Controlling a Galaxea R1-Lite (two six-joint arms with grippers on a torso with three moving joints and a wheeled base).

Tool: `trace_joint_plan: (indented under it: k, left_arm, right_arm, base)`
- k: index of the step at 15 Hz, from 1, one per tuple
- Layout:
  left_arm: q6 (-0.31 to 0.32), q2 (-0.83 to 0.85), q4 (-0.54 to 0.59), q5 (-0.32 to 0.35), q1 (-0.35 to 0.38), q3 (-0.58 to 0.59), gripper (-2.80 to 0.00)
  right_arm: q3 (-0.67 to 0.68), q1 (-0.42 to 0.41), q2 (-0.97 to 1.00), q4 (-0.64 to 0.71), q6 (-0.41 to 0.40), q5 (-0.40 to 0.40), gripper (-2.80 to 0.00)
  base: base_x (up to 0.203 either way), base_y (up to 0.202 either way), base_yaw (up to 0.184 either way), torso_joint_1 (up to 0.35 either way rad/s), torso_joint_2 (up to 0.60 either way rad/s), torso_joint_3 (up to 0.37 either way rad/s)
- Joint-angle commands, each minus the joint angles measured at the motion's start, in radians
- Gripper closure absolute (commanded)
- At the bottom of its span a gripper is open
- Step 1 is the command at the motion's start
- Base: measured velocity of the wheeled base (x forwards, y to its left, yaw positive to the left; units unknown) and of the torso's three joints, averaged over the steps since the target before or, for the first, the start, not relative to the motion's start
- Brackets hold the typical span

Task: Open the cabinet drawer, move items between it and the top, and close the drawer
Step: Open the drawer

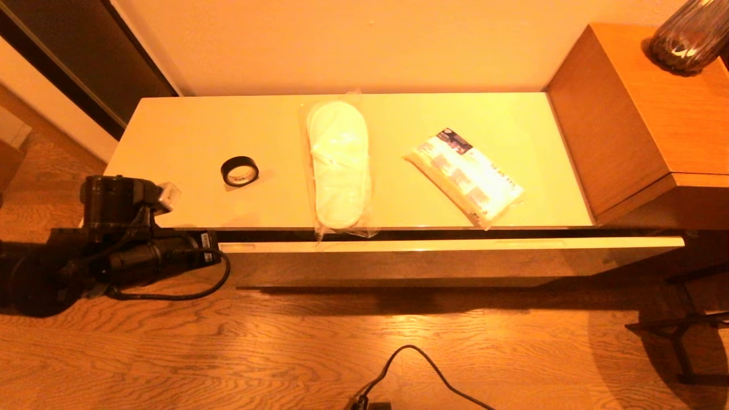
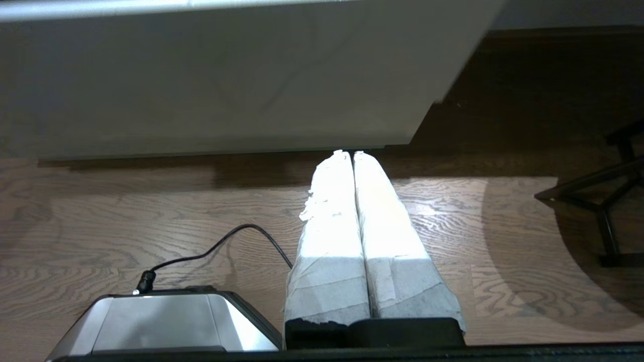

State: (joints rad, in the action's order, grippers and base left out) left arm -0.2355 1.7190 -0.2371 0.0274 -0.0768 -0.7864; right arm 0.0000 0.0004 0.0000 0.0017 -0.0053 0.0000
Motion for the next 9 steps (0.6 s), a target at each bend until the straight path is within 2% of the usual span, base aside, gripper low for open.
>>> trace_joint_plan:
  k: [1, 5, 7, 8, 9]
  left_arm:
    - [-0.002, -0.063, 0.030, 0.001, -0.002, 0.067, 0.00]
    - [-0.007, -0.280, 0.058, 0.007, -0.047, 0.230, 0.00]
    - [-0.011, -0.448, 0.133, 0.006, -0.070, 0.291, 0.00]
    - [-0.024, -0.529, 0.168, 0.005, -0.076, 0.308, 0.00]
    - [-0.067, -0.613, 0.187, 0.000, -0.081, 0.317, 0.00]
  right_arm:
    - [0.002, 0.000, 0.002, 0.000, -0.001, 0.000, 0.00]
    - [0.002, 0.000, 0.002, 0.000, -0.001, 0.000, 0.00]
    - [0.002, 0.000, 0.002, 0.000, -0.001, 0.000, 0.00]
    - [0.002, 0.000, 0.002, 0.000, -0.001, 0.000, 0.00]
    - [0.002, 0.000, 0.002, 0.000, -0.001, 0.000, 0.00]
  base:
    - [0.000, 0.000, 0.000, 0.000, 0.00, 0.000]
    - [0.000, 0.000, 0.000, 0.000, 0.00, 0.000]
    - [0.000, 0.000, 0.000, 0.000, 0.00, 0.000]
    - [0.000, 0.000, 0.000, 0.000, 0.00, 0.000]
    - [0.000, 0.000, 0.000, 0.000, 0.00, 0.000]
